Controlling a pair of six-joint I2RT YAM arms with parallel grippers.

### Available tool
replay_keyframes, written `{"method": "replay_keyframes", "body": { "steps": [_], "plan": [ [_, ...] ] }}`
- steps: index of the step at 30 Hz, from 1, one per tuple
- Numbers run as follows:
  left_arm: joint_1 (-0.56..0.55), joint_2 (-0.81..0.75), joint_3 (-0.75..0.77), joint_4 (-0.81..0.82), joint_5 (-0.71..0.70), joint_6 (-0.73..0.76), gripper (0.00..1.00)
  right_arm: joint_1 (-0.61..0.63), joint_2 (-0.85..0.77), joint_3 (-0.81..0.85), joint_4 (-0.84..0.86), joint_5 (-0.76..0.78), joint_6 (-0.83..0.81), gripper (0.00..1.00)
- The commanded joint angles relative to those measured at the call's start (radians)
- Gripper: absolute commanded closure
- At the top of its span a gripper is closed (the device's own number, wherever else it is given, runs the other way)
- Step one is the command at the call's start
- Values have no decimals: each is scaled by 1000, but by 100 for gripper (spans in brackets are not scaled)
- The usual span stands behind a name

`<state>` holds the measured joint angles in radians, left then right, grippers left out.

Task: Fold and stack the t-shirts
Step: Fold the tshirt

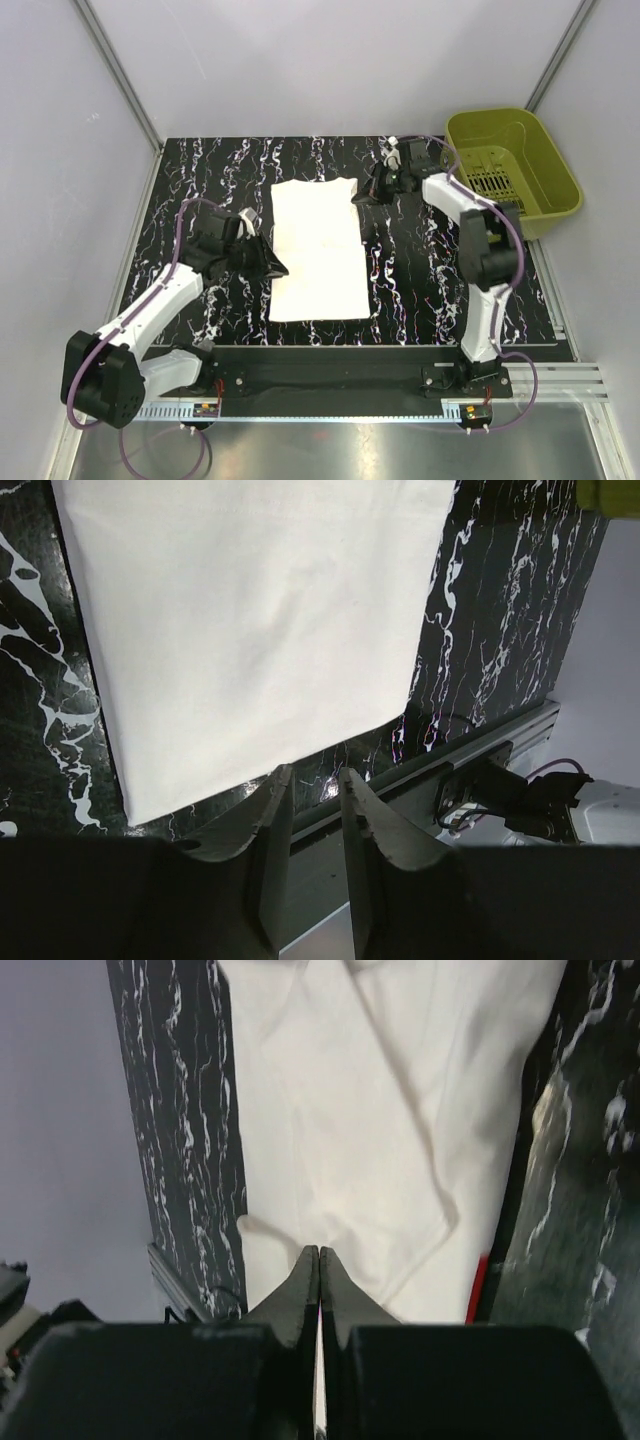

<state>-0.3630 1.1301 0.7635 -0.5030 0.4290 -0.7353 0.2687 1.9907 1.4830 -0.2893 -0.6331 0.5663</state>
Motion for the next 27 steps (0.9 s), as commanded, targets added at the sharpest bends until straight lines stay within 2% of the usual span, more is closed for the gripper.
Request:
{"method": "replay_keyframes", "body": {
  "steps": [1,7,12,17,22,27],
  "plan": [
    [-2,-21,-26,31,27,-16,71,-3,205,254,45,-94,-32,100],
    [-2,-137,-113,-29,11,-21,71,-5,428,442,102,-97,38,100],
    [-2,-242,-147,-77,1,-47,70,-22,531,425,280,-71,173,100],
    [-2,-305,-165,-152,-29,-55,70,-31,670,536,306,-68,262,100],
    [-2,-357,-201,-172,-33,-76,70,-36,703,588,363,-70,336,100],
    [-2,-375,-202,-195,-41,-76,70,-40,657,521,510,-102,441,100]
  ]
}}
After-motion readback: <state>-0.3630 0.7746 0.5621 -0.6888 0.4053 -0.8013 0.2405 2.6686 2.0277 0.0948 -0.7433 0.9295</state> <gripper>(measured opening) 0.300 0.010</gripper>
